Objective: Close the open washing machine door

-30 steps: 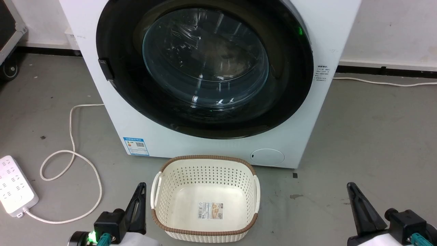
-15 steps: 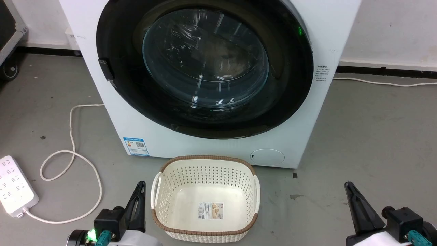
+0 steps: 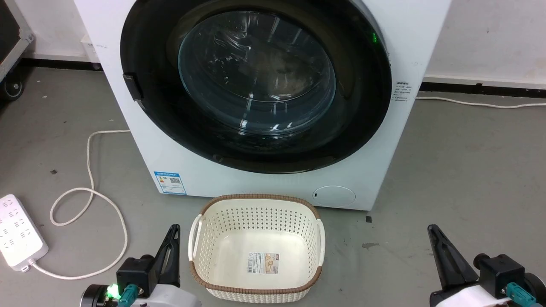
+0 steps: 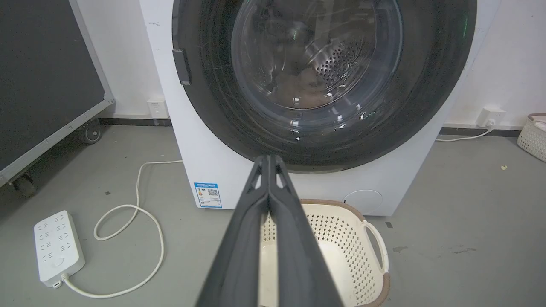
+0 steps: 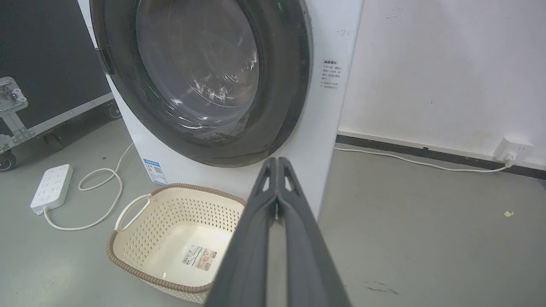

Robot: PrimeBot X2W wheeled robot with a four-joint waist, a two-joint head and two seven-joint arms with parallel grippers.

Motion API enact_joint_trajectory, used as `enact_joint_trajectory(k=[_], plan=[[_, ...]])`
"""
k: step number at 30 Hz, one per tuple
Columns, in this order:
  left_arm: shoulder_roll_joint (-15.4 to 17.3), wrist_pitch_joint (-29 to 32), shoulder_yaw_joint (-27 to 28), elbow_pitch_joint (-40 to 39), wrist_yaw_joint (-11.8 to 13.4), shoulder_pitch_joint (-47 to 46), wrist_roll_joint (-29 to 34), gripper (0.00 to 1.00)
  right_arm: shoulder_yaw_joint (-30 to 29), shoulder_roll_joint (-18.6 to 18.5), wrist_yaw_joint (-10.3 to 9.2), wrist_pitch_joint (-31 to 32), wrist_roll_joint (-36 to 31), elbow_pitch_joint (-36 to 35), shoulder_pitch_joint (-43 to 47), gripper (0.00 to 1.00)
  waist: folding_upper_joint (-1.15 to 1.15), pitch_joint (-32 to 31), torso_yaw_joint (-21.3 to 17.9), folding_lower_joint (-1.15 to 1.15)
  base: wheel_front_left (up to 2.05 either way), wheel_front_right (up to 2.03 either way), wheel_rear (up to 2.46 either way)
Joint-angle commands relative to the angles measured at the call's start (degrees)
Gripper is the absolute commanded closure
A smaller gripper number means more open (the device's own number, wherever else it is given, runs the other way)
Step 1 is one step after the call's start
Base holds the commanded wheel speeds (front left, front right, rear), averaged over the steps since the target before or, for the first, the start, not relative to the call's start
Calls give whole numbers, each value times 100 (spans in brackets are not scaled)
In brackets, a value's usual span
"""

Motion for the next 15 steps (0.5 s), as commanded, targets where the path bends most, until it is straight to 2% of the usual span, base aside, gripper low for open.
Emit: enact_joint_trajectory(k=[1, 15], plan=[[3, 38, 21, -40, 15, -46, 27, 100, 5, 39, -1, 43, -48, -53, -81, 100, 0, 0, 0, 0, 0, 0, 0], [-2, 202, 58, -150, 34, -60, 92, 100, 36, 58, -2, 207, -94, -125, -121, 100, 0, -3, 3, 0, 0, 0, 0]])
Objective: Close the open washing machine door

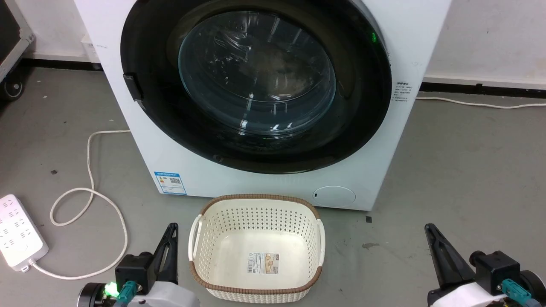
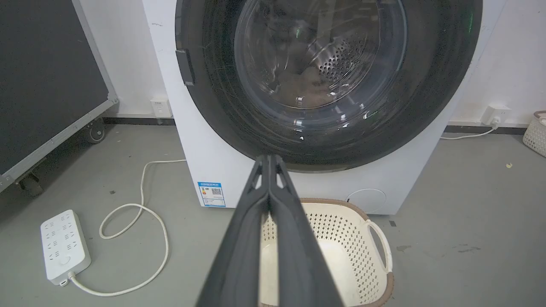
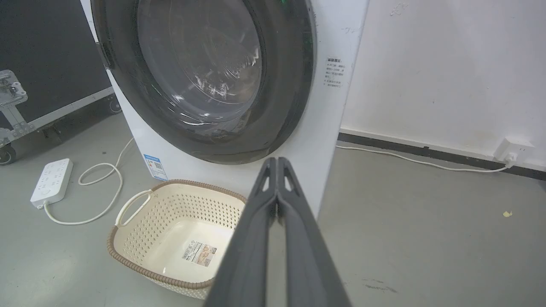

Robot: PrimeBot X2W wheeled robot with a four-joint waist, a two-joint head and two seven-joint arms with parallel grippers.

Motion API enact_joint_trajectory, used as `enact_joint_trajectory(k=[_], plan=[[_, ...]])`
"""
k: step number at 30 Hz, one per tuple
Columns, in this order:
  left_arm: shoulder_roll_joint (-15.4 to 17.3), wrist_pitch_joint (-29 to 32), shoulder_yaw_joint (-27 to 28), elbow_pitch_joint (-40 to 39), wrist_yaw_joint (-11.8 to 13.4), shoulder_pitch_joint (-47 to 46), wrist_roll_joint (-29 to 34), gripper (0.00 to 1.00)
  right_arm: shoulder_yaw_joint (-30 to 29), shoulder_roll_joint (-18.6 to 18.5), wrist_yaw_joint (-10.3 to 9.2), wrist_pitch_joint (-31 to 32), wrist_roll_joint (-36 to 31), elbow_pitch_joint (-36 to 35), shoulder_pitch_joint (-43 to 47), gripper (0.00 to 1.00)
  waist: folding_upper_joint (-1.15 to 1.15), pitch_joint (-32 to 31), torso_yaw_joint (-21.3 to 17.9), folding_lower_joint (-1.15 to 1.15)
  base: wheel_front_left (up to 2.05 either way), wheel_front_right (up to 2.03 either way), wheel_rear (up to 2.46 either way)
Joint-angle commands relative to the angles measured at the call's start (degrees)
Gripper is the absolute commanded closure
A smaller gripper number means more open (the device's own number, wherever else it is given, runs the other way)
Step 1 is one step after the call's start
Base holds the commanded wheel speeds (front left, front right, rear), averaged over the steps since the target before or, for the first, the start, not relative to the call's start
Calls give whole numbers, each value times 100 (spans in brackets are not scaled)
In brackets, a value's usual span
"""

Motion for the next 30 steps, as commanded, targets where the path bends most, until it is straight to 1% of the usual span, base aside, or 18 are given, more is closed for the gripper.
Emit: enact_joint_trajectory(k=[1, 30], plan=[[-1, 27, 10, -43, 31, -56, 40, 100, 14, 30, -2, 23, -17, -48, -101, 100, 0, 0, 0, 0, 0, 0, 0], [-11, 390, 92, -285, 74, -87, 183, 100, 81, 71, -3, 387, -117, -207, -189, 100, 0, -7, 5, -1, 0, 0, 0]])
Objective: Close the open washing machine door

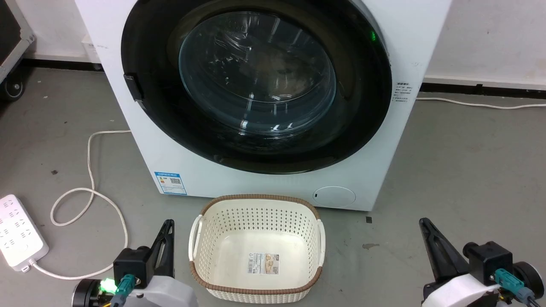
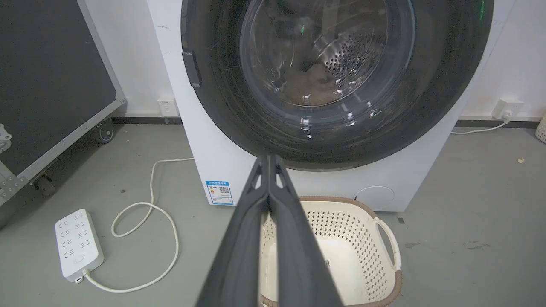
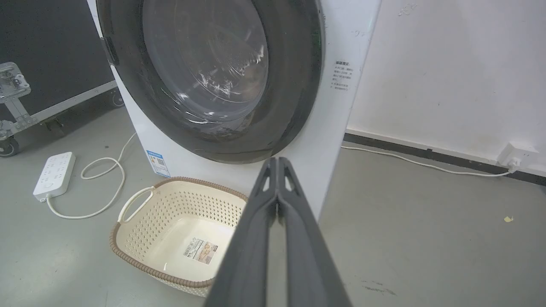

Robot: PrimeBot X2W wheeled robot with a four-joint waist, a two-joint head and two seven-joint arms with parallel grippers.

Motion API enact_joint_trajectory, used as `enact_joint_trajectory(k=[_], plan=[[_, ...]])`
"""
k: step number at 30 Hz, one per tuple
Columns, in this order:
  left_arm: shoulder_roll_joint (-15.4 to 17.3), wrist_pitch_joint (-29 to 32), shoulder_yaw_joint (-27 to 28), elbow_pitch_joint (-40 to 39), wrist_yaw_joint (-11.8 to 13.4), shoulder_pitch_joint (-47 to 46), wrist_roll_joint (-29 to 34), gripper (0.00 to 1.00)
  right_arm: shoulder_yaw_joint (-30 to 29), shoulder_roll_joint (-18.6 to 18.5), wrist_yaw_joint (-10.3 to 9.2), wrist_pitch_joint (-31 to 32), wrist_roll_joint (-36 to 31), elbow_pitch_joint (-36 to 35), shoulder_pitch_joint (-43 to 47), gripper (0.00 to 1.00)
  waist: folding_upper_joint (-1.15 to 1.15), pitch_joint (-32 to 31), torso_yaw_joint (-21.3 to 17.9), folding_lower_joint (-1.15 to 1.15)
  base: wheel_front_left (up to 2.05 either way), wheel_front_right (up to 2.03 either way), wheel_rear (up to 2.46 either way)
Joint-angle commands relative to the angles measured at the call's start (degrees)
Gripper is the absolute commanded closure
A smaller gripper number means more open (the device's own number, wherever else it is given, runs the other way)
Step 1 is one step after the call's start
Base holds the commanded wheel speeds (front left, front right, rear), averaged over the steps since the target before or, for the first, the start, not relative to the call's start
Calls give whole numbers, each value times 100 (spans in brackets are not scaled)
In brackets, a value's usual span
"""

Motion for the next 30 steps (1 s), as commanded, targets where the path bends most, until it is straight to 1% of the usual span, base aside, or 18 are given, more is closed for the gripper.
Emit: enact_joint_trajectory(k=[1, 30], plan=[[-5, 34, 25, -47, 25, -82, 42, 100, 13, 31, -3, 39, -51, -53, -85, 100, 0, 0, 0, 0, 0, 0, 0], [-14, 347, 95, -257, 62, -109, 165, 100, 71, 67, -4, 352, -138, -191, -161, 100, 0, -6, 5, 0, 0, 0, 0]])
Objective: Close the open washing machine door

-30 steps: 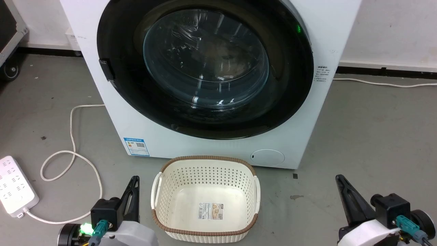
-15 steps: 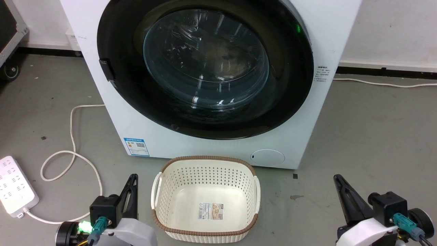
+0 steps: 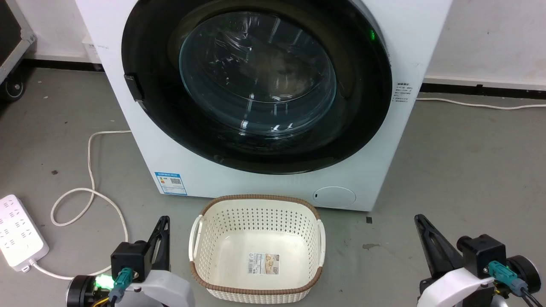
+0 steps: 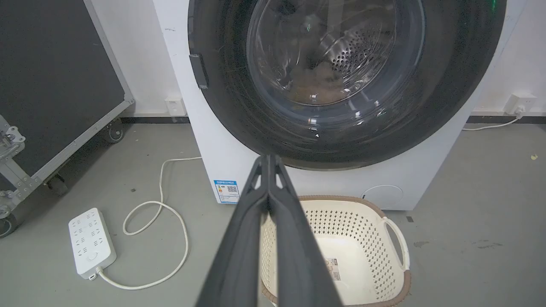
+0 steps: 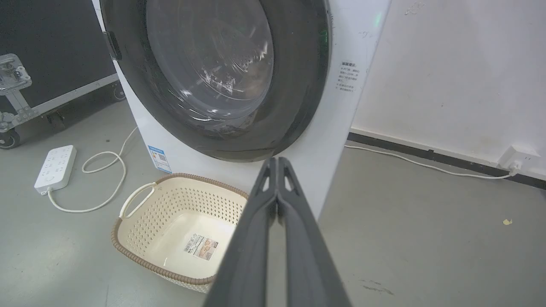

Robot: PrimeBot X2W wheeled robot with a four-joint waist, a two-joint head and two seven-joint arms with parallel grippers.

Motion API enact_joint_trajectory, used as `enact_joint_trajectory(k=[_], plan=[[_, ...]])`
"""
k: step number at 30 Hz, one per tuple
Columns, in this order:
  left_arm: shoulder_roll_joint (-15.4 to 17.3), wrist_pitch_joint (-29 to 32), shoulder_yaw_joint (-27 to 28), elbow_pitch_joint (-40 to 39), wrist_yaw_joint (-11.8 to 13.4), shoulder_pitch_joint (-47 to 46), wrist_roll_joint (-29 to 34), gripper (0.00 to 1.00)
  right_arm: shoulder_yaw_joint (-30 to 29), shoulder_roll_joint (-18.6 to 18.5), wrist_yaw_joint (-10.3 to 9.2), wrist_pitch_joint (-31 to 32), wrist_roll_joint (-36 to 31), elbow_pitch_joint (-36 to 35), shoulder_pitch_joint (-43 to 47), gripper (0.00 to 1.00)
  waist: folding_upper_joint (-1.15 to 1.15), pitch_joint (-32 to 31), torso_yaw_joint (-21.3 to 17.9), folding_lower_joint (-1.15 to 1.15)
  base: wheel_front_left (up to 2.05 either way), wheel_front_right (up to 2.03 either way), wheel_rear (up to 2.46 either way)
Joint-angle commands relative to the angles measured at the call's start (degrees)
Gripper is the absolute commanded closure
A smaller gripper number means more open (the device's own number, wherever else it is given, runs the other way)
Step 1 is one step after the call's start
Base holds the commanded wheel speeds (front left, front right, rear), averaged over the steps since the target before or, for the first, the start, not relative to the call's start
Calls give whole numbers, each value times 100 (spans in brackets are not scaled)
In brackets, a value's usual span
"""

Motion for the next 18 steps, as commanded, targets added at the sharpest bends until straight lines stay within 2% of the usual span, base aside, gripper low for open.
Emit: enact_joint_trajectory(k=[1, 18], plan=[[-3, 2, 14, -35, 16, -85, 16, 100, 3, 32, -4, 3, -44, -38, -81, 100, 0, 0, 0, 0, 0, 0, 0], [-3, 2, 14, -35, 16, -85, 16, 100, 3, 33, -4, 3, -44, -38, -81, 100, 0, 0, 0, 0, 0, 0, 0]])
